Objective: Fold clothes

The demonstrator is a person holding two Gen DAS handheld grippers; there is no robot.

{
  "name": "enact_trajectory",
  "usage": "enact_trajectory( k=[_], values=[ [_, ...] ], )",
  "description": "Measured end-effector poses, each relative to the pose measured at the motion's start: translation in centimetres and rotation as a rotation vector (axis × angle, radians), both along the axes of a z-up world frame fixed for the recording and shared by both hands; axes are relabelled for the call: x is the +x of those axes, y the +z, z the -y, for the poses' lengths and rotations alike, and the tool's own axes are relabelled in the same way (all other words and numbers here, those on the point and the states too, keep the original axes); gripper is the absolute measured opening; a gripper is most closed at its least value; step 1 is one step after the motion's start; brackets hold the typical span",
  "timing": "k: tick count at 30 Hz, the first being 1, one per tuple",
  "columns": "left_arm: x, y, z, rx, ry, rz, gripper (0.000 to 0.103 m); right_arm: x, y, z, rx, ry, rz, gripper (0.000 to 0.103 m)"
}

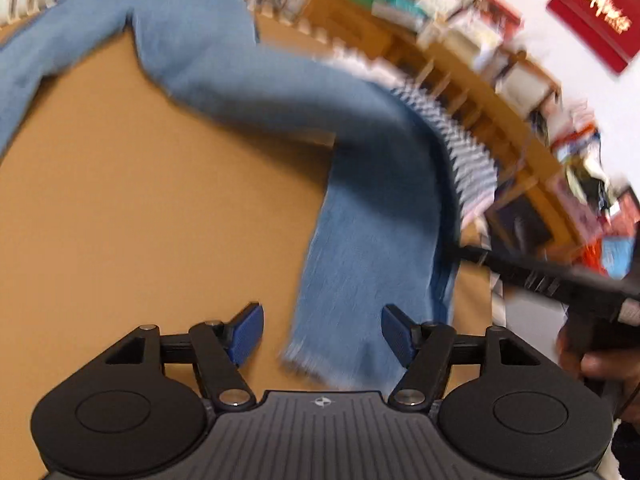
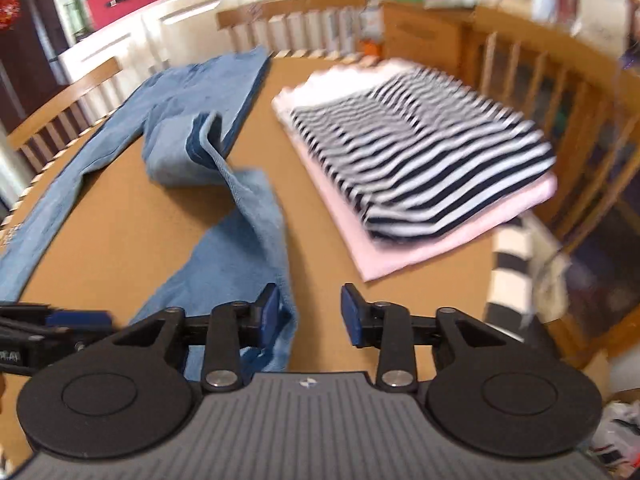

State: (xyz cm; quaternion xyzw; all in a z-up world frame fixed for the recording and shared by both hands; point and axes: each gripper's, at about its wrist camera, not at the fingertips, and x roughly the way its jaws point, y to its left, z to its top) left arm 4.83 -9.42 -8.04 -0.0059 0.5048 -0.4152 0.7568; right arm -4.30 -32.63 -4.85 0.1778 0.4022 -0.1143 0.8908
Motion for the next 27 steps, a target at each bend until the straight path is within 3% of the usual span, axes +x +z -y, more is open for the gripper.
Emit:
enact_trajectory(
  k=[1, 2, 4, 9, 15, 20, 23, 25, 27],
  values=[
    [-0.4, -0.2, 0.3, 0.003, 0.008, -0.019, 0.019, 0.2, -0.6, 0.8, 0.068, 0.029, 0.002, 0.012],
    [-0.7, -0.6, 0.5, 0.005, 0.039, -0.050, 0.003, -0.2, -0.6, 0.7, 0.113, 0.046, 0.007, 0.008],
    [-1.4, -1.1, 0.1, 0.007, 0.109, -0.096, 0.004, -0.2, -0.9, 1.1, 0.151, 0.091, 0.011, 0.006],
    [-5.4, 0.6, -4.5, 0.079, 0.252, -0.095, 0.004, -0.1, -0.7, 0.5, 0.307, 0.245, -0.039, 0.005],
    [-11.1, 2.9, -13.0, 0.173, 0.408, -0.155, 0.004, -1.4, -0.8, -7.0, 0.439, 0.502, -0.126, 0.005],
    [-12.7, 2.3, -18.0, 0.153, 0.516, -0.205, 0.008, -1.3, -1.1, -10.2, 0.408, 0.538, -0.221, 0.014],
    [-12.8, 3.4, -19.2, 0.165, 0.523, -0.122, 0.017, -2.2, 1.3, -10.1, 0.284, 0.539, -0.228, 0.019],
    [-12.2, 3.2, -18.8, 0.208, 0.504, -0.025, 0.036, -2.8, 3.7, -10.1, 0.161, 0.542, -0.178, 0.027],
    [-11.6, 3.1, -18.4, 0.250, 0.484, 0.071, 0.038, -2.5, 5.4, -10.9, 0.102, 0.539, -0.130, 0.032]
  ],
)
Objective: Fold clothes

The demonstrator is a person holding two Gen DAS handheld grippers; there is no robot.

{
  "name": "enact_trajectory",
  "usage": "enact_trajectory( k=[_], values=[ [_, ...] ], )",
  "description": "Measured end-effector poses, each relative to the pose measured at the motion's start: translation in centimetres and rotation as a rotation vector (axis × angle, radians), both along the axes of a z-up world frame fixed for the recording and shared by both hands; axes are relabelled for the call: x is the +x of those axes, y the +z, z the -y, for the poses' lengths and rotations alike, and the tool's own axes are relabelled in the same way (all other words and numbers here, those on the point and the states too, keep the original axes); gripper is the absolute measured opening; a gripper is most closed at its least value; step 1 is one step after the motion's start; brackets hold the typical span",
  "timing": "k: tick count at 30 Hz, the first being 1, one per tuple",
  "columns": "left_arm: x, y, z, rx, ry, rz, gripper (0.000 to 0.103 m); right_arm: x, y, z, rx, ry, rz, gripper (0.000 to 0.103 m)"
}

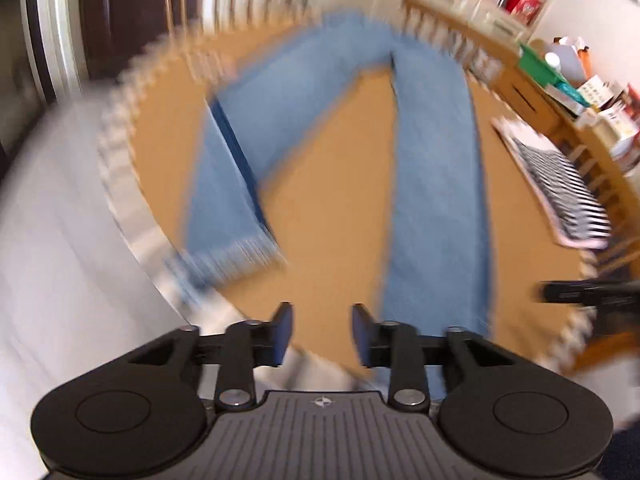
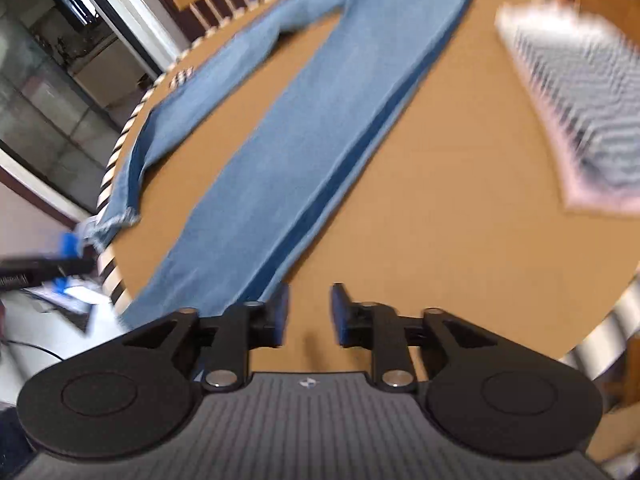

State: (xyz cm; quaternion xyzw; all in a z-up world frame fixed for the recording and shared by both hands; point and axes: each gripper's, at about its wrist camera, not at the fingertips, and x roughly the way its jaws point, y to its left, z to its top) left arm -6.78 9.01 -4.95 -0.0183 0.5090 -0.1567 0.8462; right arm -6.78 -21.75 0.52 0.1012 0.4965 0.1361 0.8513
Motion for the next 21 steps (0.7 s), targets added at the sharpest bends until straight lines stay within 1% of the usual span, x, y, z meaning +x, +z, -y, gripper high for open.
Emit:
enact_trajectory(
  k=[2, 5, 7, 9, 11, 13, 15, 18, 19, 20, 21],
  values=[
    [0.6, -0.1, 0.4, 0.064, -0.029, 0.080, 0.038, 1.1, 0.9, -1.8, 0.011, 0.025, 0.047, 0.032],
    [1.5, -0.3, 0.9, 0.160, -0.073, 0.199, 0.037, 3.2, 1.5, -5.6, 0.057, 0.072, 0.101, 0.032],
    [1.8, -0.8, 0.7, 0.217, -0.066, 0.230, 0.037, 4.7, 1.4, -8.2, 0.088, 0.116, 0.132, 0.032],
    [2.0, -1.3, 0.4, 0.273, -0.055, 0.254, 0.037, 6.8, 0.8, -10.2, 0.125, 0.152, 0.118, 0.033],
    [1.9, -1.6, -0.6, 0.309, -0.034, 0.278, 0.037, 8.3, -0.4, -12.8, 0.186, 0.190, 0.074, 0.033],
    [2.2, -1.5, -2.2, 0.324, -0.025, 0.276, 0.037, 9.7, -1.7, -15.1, 0.245, 0.202, 0.022, 0.033],
    [2.5, -1.9, -3.2, 0.326, -0.030, 0.256, 0.037, 11.0, -3.1, -17.2, 0.288, 0.200, -0.033, 0.033],
    [2.3, -1.6, -4.8, 0.266, -0.028, 0.246, 0.037, 12.6, -5.4, -19.8, 0.321, 0.185, -0.118, 0.034],
    [2.3, -1.5, -5.2, 0.247, -0.026, 0.242, 0.037, 12.8, -5.9, -20.4, 0.319, 0.186, -0.137, 0.033],
    [2.3, -1.3, -5.6, 0.228, -0.023, 0.238, 0.037, 12.8, -6.2, -20.6, 0.329, 0.196, -0.145, 0.020],
    [2.3, -1.2, -6.1, 0.209, -0.020, 0.235, 0.037, 12.8, -6.4, -20.8, 0.341, 0.199, -0.165, 0.011]
  ],
)
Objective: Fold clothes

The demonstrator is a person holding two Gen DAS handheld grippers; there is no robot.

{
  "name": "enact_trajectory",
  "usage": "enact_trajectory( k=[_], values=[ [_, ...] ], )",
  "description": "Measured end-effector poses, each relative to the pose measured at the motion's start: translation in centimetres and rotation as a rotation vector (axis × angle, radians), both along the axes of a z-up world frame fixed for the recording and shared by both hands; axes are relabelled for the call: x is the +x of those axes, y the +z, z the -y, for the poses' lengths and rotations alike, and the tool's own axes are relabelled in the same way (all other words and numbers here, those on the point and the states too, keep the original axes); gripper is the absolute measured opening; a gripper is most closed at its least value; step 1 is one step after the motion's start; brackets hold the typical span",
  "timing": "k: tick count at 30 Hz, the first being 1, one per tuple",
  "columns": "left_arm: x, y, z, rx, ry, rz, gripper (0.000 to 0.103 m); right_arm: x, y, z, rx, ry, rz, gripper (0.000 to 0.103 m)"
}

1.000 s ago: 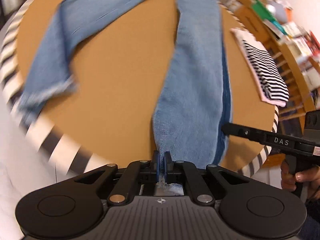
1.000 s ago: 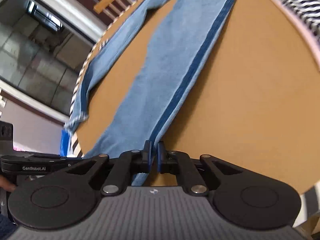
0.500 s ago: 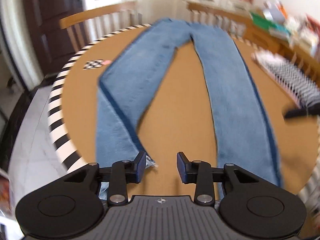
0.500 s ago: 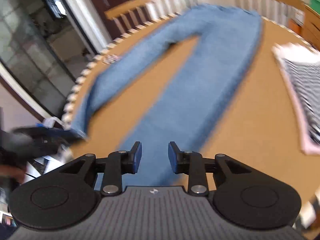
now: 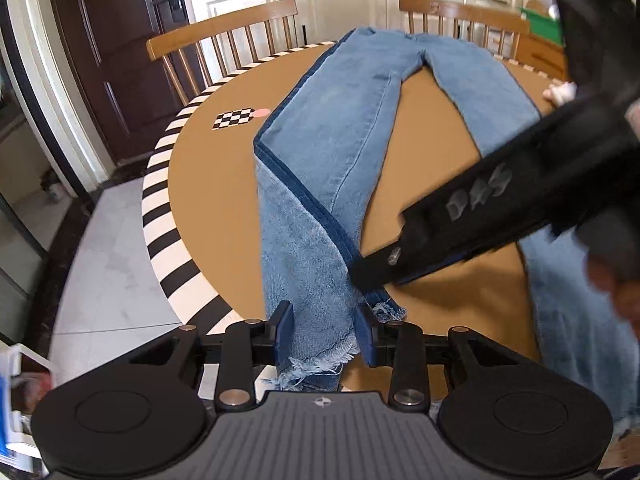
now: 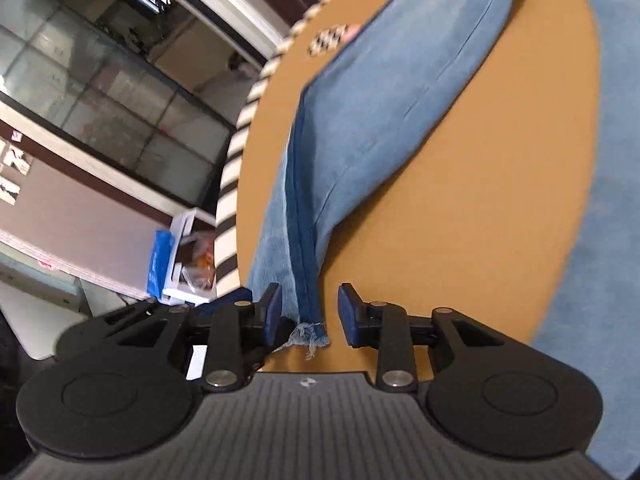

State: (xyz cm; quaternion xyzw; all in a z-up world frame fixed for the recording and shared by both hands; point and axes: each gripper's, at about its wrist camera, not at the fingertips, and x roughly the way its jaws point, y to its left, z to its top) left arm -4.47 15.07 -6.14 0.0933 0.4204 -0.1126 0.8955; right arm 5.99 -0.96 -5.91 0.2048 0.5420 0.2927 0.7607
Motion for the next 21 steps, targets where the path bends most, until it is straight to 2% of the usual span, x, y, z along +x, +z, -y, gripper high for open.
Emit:
enact_trajectory(
  k=[1, 6, 10, 13, 15, 17, 18, 21],
  values=[
    [-0.1, 0.3, -0.6, -0.022, 0.005, 0.001, 0.037, -0.2, 0.1, -0.1, 0.012, -0.001, -0.012, 0.004],
    [-0.7, 2.2, -3.4, -0.096, 0.036, 0.038, 0.036, -0.2, 3.5, -2.2, 0.033, 0.077, 0.052, 0.004],
    [-0.9, 3.1, -4.0, -0.129, 0.058, 0.067, 0.043, 1.9, 3.3, -6.0, 0.100, 0.109, -0.005, 0.004],
    [-1.0, 3.8, -4.5, -0.155, 0.074, 0.089, 0.044, 3.0, 2.4, -8.5, 0.134, 0.125, -0.041, 0.012],
    [-1.1, 4.2, -4.9, -0.172, 0.085, 0.104, 0.043, 3.1, 2.6, -9.1, 0.171, 0.124, -0.048, 0.012],
    [-1.1, 4.7, -5.2, -0.189, 0.096, 0.118, 0.043, 2.8, 4.1, -7.6, 0.191, 0.078, 0.034, 0.018],
    [-1.2, 4.9, -5.4, -0.197, 0.102, 0.126, 0.043, 2.8, 4.6, -6.5, 0.168, 0.044, 0.074, 0.019],
    [-1.3, 5.6, -5.9, -0.223, 0.118, 0.147, 0.042, 3.8, 4.3, -3.8, 0.001, -0.043, 0.140, 0.019]
  ],
)
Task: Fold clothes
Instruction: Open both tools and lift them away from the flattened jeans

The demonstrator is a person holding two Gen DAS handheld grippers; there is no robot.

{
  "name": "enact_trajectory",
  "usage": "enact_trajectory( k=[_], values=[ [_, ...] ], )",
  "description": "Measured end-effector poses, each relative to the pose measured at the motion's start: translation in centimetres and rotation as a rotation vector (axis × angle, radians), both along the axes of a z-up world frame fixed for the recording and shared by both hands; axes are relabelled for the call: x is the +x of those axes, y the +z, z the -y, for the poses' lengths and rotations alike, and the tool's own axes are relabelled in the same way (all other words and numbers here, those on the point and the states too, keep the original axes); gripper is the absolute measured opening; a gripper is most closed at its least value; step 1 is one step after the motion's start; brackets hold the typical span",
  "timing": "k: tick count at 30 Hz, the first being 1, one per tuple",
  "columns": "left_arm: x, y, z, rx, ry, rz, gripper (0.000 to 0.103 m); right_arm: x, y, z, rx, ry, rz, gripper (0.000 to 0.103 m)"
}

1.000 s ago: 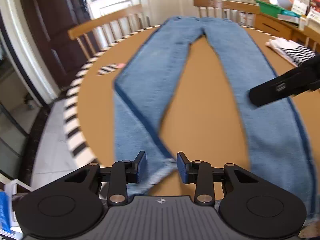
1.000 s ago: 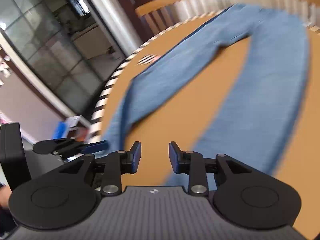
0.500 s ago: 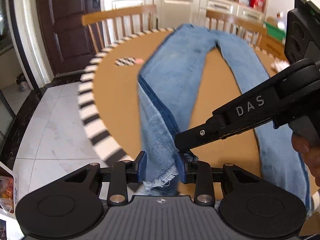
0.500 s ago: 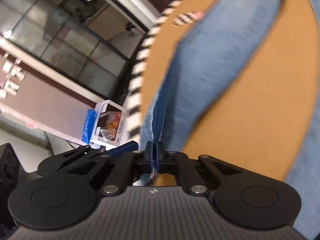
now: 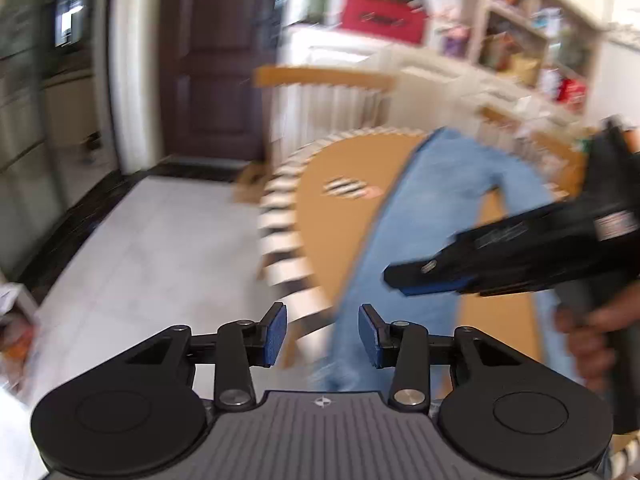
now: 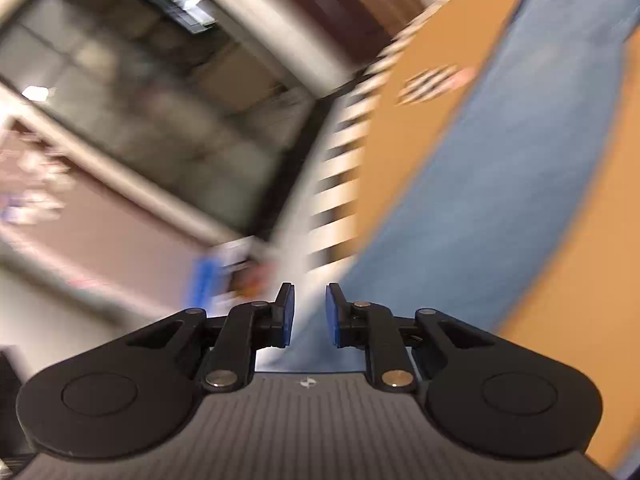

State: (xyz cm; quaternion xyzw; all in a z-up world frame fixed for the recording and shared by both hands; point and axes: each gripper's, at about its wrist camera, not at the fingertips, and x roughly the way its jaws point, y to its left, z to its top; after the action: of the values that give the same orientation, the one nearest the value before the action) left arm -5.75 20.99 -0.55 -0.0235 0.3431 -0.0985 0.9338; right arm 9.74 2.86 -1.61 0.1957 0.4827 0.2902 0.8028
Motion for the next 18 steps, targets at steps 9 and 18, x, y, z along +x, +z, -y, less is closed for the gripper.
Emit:
enact_trajectory(
  k=[9, 18],
  values=[
    [2.8, -5.2, 0.8, 0.138, 0.029, -0.119, 0.042, -0.9, -2.2, 0.9, -0.168, 0.070, 0.083, 0.025],
    [4.6, -3.2, 1.9, 0.069, 0.003, -0.078, 0.049, -3.2, 1.9, 10.8, -0.450, -0.189, 0.333, 0.039]
  ],
)
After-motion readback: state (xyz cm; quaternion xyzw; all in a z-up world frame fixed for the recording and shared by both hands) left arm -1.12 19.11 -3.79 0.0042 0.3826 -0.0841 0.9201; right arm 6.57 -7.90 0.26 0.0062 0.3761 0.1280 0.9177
